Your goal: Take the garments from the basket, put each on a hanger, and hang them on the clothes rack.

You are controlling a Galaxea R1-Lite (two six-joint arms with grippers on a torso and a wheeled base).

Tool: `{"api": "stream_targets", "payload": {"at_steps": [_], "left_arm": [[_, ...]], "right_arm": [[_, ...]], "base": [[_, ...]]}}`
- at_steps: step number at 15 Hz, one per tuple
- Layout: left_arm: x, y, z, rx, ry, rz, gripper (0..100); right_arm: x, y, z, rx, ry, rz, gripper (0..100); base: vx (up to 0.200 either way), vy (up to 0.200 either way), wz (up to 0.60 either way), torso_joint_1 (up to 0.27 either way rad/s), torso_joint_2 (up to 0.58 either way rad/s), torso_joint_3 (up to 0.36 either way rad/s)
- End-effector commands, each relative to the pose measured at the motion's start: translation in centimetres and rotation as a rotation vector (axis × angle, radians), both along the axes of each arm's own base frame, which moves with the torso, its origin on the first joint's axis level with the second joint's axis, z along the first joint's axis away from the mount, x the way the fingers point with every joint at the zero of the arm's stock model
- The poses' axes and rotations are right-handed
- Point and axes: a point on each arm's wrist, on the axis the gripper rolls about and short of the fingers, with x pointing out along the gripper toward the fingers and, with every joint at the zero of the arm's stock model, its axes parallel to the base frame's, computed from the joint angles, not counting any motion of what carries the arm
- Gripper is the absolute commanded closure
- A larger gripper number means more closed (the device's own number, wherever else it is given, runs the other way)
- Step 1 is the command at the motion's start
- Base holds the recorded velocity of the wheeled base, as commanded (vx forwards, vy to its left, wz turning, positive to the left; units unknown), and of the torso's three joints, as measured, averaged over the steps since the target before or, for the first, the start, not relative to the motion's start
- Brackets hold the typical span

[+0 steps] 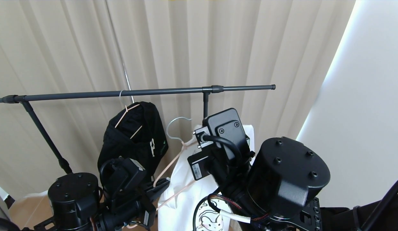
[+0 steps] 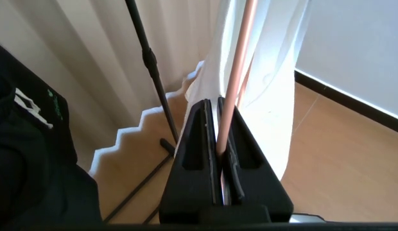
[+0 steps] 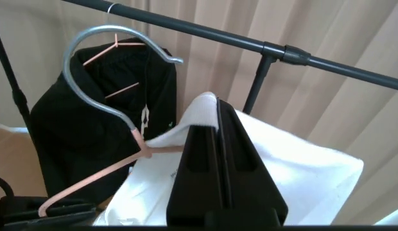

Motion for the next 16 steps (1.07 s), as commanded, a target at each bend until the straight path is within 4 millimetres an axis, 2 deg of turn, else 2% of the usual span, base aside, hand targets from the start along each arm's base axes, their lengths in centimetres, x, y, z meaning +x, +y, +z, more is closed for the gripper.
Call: {"api": "stream_targets", "payload": {"at_steps": [1, 2, 4, 6, 13, 14, 16], "left_arm": [[0.0, 0.0, 0.1, -0.011, -0.017, 0.001, 100], [0.0, 0.0, 0.1, -0.011, -0.017, 0.001, 100], [-0.2, 0.1, 0.1, -0.016, -0.024, -0.001, 100], [-0.2, 0.1, 0.1, -0.014, -0.021, -0.001, 100], [-0.3, 0.1, 0.2, -0.031, -0.045, -0.004, 100], [-0.5, 0.1, 0.0, -0.03, -0.046, -0.015, 100], [-0.5, 0.1, -0.1, -0.031, -0.045, -0.016, 100]], "right_arm": [[0.1, 0.0, 0.1, 0.005, -0.003, -0.003, 0], [0.2, 0.0, 0.2, 0.008, -0.005, -0.004, 0], [1.8, -1.3, 0.6, 0.015, -0.011, -0.064, 0], [2.4, -1.8, 0.8, 0.019, -0.015, -0.086, 0], [2.7, -1.7, 0.3, 0.009, -0.007, -0.089, 0], [2.6, -1.2, -0.5, -0.008, 0.004, -0.081, 0], [2.3, -0.9, -0.5, 0.011, -0.014, -0.071, 0]], "base": [[0.0, 0.0, 0.0, 0.0, 0.0, 0.0], [0.0, 0.0, 0.0, 0.0, 0.0, 0.0], [0.0, 0.0, 0.0, 0.0, 0.0, 0.0], [0.0, 0.0, 0.0, 0.0, 0.0, 0.0], [0.0, 0.0, 0.0, 0.0, 0.0, 0.0], [0.0, 0.0, 0.0, 0.0, 0.0, 0.0], [0.0, 0.0, 0.0, 0.0, 0.0, 0.0]]}}
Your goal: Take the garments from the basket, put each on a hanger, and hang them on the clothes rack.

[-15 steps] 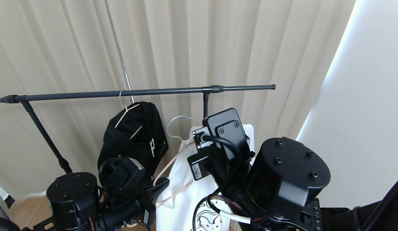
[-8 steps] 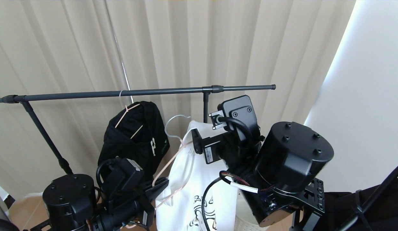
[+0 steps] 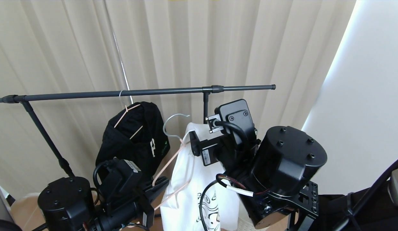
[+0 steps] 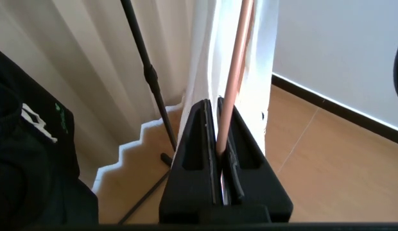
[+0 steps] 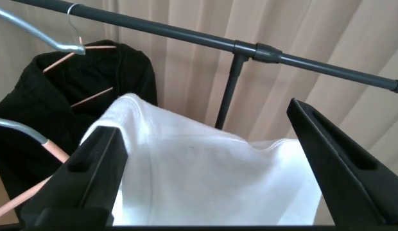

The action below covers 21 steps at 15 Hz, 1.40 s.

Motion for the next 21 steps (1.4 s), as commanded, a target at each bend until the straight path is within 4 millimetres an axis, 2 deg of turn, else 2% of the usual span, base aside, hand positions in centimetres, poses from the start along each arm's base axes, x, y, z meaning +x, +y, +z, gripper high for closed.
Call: {"api": "stream_targets", "payload": {"at_steps": [1, 7, 21], "left_arm": [[0.1, -0.1, -0.5, 0.011, 0.018, -0.002, 100], [0.4, -0.1, -1.0, 0.023, 0.037, 0.009, 100], [1.0, 0.5, 0.2, -0.018, -0.008, 0.051, 100]], "right_arm": [[0.0, 0.5, -0.7, -0.009, -0.002, 0.008, 0], [-0.2, 0.6, -0.9, -0.016, -0.006, 0.013, 0], [-0.6, 0.7, -1.1, -0.024, -0.001, 0.022, 0]], "base": [[0.0, 0.0, 0.0, 0.0, 0.0, 0.0], [0.0, 0.0, 0.0, 0.0, 0.0, 0.0], [0.0, 0.0, 0.0, 0.0, 0.0, 0.0]]}}
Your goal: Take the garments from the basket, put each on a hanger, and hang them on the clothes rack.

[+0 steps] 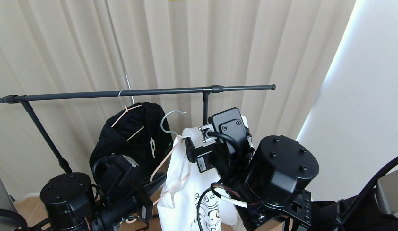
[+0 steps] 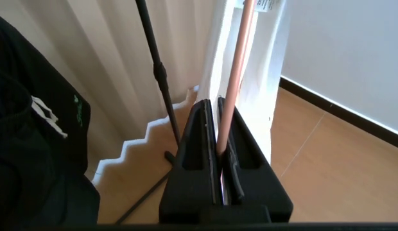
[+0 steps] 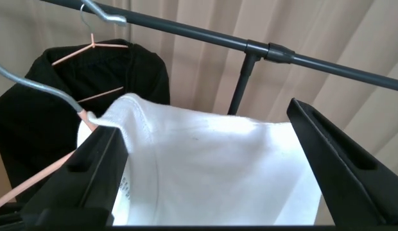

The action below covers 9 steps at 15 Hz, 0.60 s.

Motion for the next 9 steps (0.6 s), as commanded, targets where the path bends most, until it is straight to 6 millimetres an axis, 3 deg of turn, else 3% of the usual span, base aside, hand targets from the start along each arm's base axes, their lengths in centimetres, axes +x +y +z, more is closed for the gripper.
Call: {"api": "stream_targets", "payload": {"at_steps": [1, 9], "left_arm": [[0.3, 0.2, 0.2, -0.006, -0.009, 0.016, 100], [1.5, 0.7, 0.8, -0.026, -0.045, 0.082, 100]], "right_arm": [[-0.1, 0.0, 0.0, -0.001, 0.0, 0.002, 0], [-0.1, 0.3, -0.6, -0.015, 0.008, 0.008, 0]], "base": [[0.0, 0.0, 0.0, 0.0, 0.0, 0.0], [0.0, 0.0, 0.0, 0.0, 0.0, 0.0]]}}
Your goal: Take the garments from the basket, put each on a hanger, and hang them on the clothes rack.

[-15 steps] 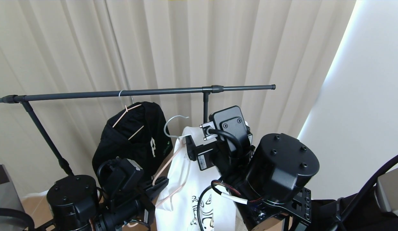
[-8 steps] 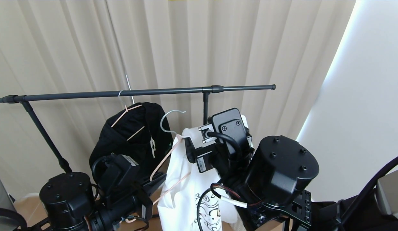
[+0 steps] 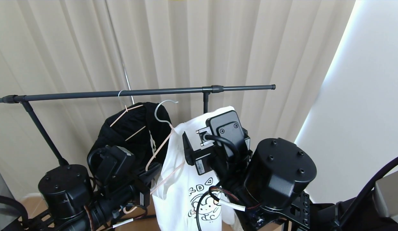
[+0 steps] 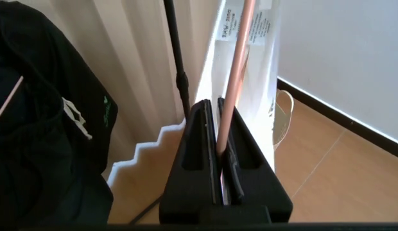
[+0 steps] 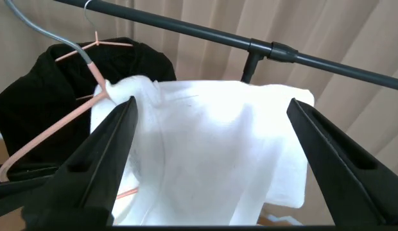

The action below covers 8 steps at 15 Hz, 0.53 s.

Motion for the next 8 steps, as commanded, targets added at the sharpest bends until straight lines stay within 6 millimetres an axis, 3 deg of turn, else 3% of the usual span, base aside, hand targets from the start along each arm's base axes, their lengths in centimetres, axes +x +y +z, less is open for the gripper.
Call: {"api": "stream_targets", "payload": {"at_steps": [1, 4, 5, 7, 8], "left_arm": [[0.1, 0.0, 0.2, -0.007, -0.007, 0.003, 100], [0.2, 0.1, 0.1, -0.029, 0.008, 0.009, 100], [0.3, 0.2, 0.1, -0.03, 0.008, 0.009, 100], [0.3, 0.3, 0.3, -0.028, -0.002, 0.006, 100], [0.3, 0.3, 0.3, -0.027, -0.003, 0.006, 100]], "right_arm": [[0.0, 0.1, -0.3, -0.009, 0.005, 0.001, 0], [-0.3, -0.6, -0.8, -0.033, 0.019, 0.008, 0], [-0.2, -1.3, 0.1, -0.016, 0.007, 0.027, 0], [0.6, -4.8, 1.4, -0.03, -0.007, 0.067, 0], [0.6, -4.9, 1.5, -0.029, -0.009, 0.068, 0]], "base": [[0.0, 0.0, 0.0, 0.0, 0.0, 0.0], [0.0, 0.0, 0.0, 0.0, 0.0, 0.0], [0.0, 0.0, 0.0, 0.0, 0.0, 0.0], [0.0, 0.0, 0.0, 0.0, 0.0, 0.0], [0.0, 0.0, 0.0, 0.0, 0.0, 0.0]]}}
